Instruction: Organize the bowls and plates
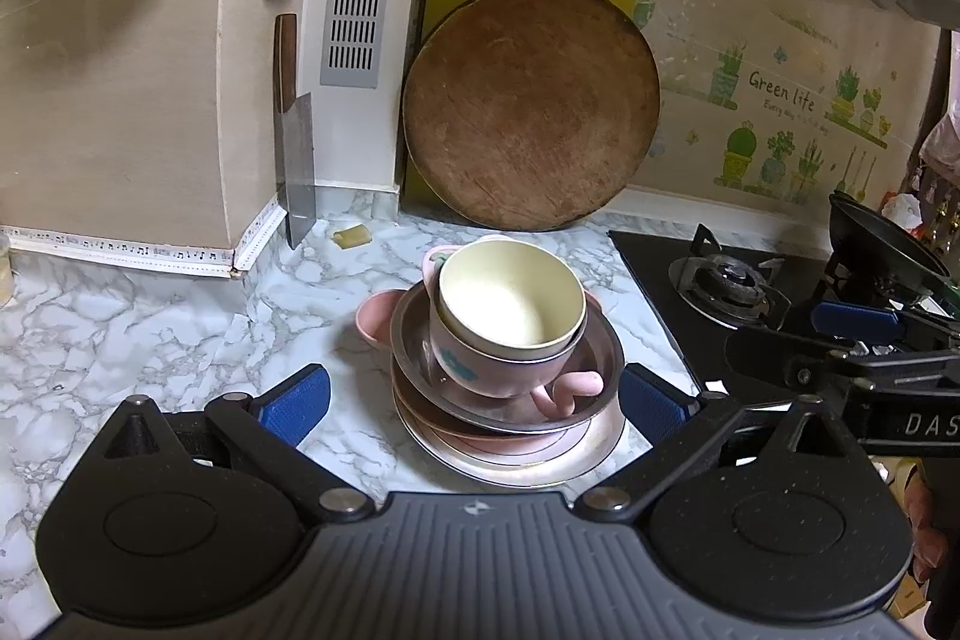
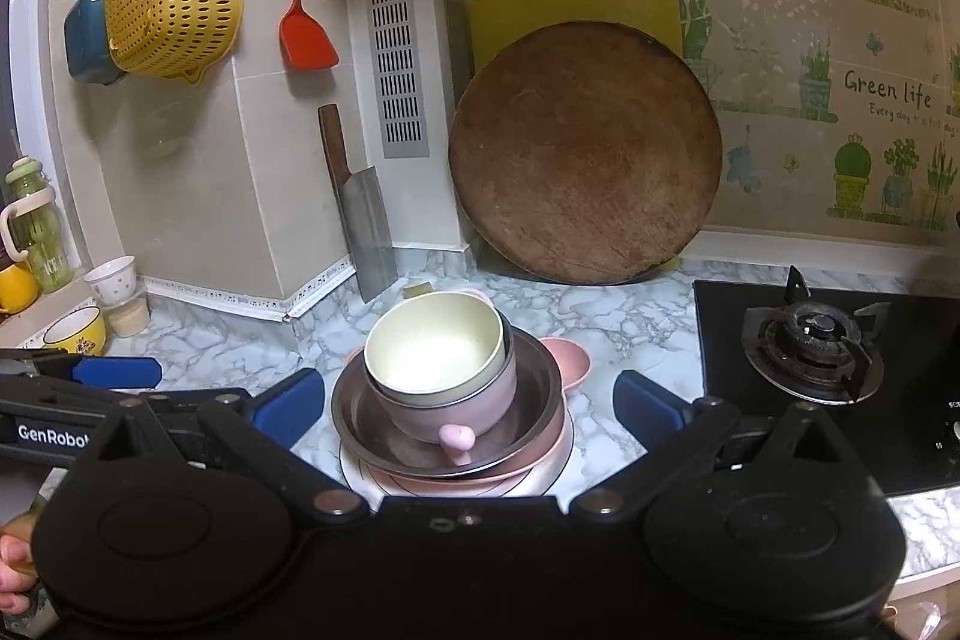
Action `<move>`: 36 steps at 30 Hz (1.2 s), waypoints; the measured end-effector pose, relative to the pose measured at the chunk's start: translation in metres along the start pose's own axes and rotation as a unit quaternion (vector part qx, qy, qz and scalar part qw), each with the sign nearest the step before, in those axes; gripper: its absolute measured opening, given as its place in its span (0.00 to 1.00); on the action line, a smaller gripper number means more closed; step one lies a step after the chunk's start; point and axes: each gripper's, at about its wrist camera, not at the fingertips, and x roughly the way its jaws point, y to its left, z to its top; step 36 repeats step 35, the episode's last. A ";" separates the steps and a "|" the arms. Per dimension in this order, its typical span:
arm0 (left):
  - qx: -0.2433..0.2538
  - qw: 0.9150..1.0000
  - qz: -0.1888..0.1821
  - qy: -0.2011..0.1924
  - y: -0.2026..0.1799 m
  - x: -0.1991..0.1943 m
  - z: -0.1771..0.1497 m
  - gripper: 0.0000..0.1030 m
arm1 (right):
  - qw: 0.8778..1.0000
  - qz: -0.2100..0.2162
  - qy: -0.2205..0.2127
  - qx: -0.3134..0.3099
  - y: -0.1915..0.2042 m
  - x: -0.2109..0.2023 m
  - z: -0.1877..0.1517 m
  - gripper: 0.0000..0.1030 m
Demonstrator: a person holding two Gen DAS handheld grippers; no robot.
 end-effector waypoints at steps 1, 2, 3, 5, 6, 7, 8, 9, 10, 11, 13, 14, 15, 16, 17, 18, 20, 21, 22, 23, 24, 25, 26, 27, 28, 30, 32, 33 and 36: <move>0.000 1.000 0.001 0.001 0.000 0.000 0.000 1.00 | 1.000 0.000 0.001 -0.002 0.001 0.000 0.000 1.00; 0.000 1.000 0.001 0.002 0.000 0.001 0.000 1.00 | 1.000 0.000 0.001 -0.003 0.001 0.001 0.001 1.00; 0.000 1.000 0.001 0.003 0.000 0.001 0.000 1.00 | 1.000 0.000 0.002 -0.002 0.002 0.001 0.001 1.00; -0.001 1.000 0.001 0.005 0.001 0.001 0.000 1.00 | 1.000 0.002 0.004 -0.001 0.003 0.001 0.002 1.00; -0.001 1.000 0.001 0.005 0.001 0.001 0.000 1.00 | 1.000 0.003 0.002 0.001 0.003 0.001 0.002 1.00; -0.001 1.000 0.002 0.005 0.001 0.001 0.000 1.00 | 1.000 0.003 0.002 0.003 0.004 0.001 0.002 1.00; 0.000 1.000 0.003 0.005 0.001 0.001 0.000 1.00 | 1.000 0.003 0.003 0.003 0.004 0.001 0.002 1.00; 0.000 1.000 0.002 0.005 0.001 0.001 0.000 1.00 | 1.000 0.003 0.004 0.004 0.005 0.001 0.002 1.00; 0.003 1.000 0.004 0.005 0.000 0.000 0.000 1.00 | 1.000 0.003 0.005 0.005 0.005 0.002 0.001 1.00; 0.005 1.000 0.005 0.004 0.000 0.000 0.000 1.00 | 1.000 0.004 0.006 0.005 0.005 0.002 0.001 1.00; 0.007 1.000 0.003 0.002 0.001 -0.001 0.000 1.00 | 1.000 0.004 0.008 0.009 0.006 0.002 0.001 1.00; 0.008 1.000 0.004 0.001 0.000 -0.001 0.000 1.00 | 1.000 0.005 0.009 0.010 0.006 0.001 0.001 1.00; 0.009 1.000 0.004 0.000 0.000 -0.002 0.000 1.00 | 1.000 0.006 0.010 0.011 0.007 0.001 0.001 1.00; 0.010 1.000 0.004 0.000 0.000 -0.002 0.000 1.00 | 1.000 0.005 0.010 0.012 0.007 0.001 0.001 1.00; 0.010 1.000 0.004 -0.001 0.000 -0.003 0.000 1.00 | 1.000 0.006 0.009 0.012 0.007 0.000 0.001 1.00; 0.011 1.000 0.005 -0.001 0.000 -0.003 0.000 1.00 | 1.000 0.007 0.009 0.012 0.008 0.000 0.001 1.00; 0.012 1.000 0.005 0.000 -0.001 -0.003 0.000 1.00 | 1.000 0.007 0.007 0.013 0.009 -0.001 0.002 1.00; 0.014 1.000 0.006 -0.001 -0.001 -0.004 0.000 1.00 | 1.000 0.008 0.006 0.015 0.009 -0.001 0.002 1.00; 0.015 1.000 0.007 -0.001 -0.002 -0.004 0.000 1.00 | 1.000 0.009 0.005 0.016 0.010 -0.002 0.002 1.00; 0.015 1.000 0.006 -0.001 -0.002 -0.004 0.000 1.00 | 1.000 0.009 0.003 0.018 0.010 -0.002 0.002 1.00; 0.015 1.000 0.007 -0.001 -0.002 -0.004 0.000 1.00 | 1.000 0.010 0.003 0.019 0.010 -0.002 0.002 1.00; 0.015 1.000 0.008 -0.001 -0.002 -0.004 0.000 1.00 | 1.000 0.012 0.003 0.021 0.010 -0.003 0.002 1.00; 0.017 1.000 0.009 -0.002 -0.003 -0.005 0.000 1.00 | 1.000 0.014 0.003 0.020 0.010 -0.003 0.003 1.00; 0.017 1.000 0.009 -0.003 -0.002 -0.005 0.000 1.00 | 1.000 0.014 0.003 0.019 0.011 -0.003 0.003 1.00; 0.018 1.000 0.009 -0.004 -0.002 -0.005 0.000 1.00 | 1.000 0.014 0.003 0.019 0.011 -0.003 0.004 1.00; 0.018 1.000 0.009 -0.005 -0.001 -0.006 0.000 1.00 | 1.000 0.016 0.003 0.019 0.011 -0.003 0.004 1.00; 0.015 1.000 0.007 -0.005 0.000 -0.006 0.001 1.00 | 1.000 0.016 0.005 0.020 0.011 -0.002 0.005 1.00; 0.015 1.000 0.007 -0.006 0.001 -0.006 0.002 1.00 | 1.000 0.017 0.006 0.021 0.012 -0.001 0.005 1.00; 0.015 1.000 0.008 -0.006 0.002 -0.006 0.003 1.00 | 1.000 0.017 0.008 0.021 0.012 0.000 0.005 1.00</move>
